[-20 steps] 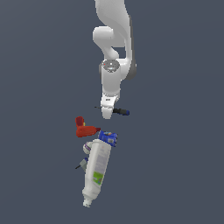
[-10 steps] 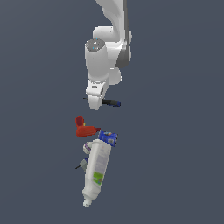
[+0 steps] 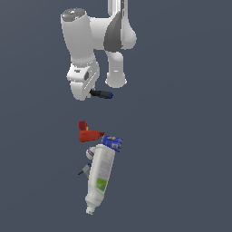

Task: Pick up a designated object from a clutter of objects.

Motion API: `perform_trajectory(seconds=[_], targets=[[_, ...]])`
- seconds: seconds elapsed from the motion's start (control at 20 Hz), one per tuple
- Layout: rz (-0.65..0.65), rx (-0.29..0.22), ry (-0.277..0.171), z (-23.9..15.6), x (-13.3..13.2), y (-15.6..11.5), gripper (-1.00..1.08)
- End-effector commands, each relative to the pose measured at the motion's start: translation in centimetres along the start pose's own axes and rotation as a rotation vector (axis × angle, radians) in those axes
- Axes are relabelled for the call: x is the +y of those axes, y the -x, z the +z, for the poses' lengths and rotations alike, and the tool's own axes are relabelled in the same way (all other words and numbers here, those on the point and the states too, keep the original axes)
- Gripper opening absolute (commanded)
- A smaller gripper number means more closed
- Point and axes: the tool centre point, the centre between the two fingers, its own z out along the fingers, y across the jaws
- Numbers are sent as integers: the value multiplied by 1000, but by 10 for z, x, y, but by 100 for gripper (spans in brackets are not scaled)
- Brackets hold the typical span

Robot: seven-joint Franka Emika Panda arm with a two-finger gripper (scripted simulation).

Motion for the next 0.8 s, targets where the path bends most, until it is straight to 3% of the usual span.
perform_trajectory(seconds=[0.0,0.4,0.75], targets=[[0,0,0,-22,4,16,-100],[1,-3,0,-83,18,58,-100],[1,-4,0,-114,27,80,-100]])
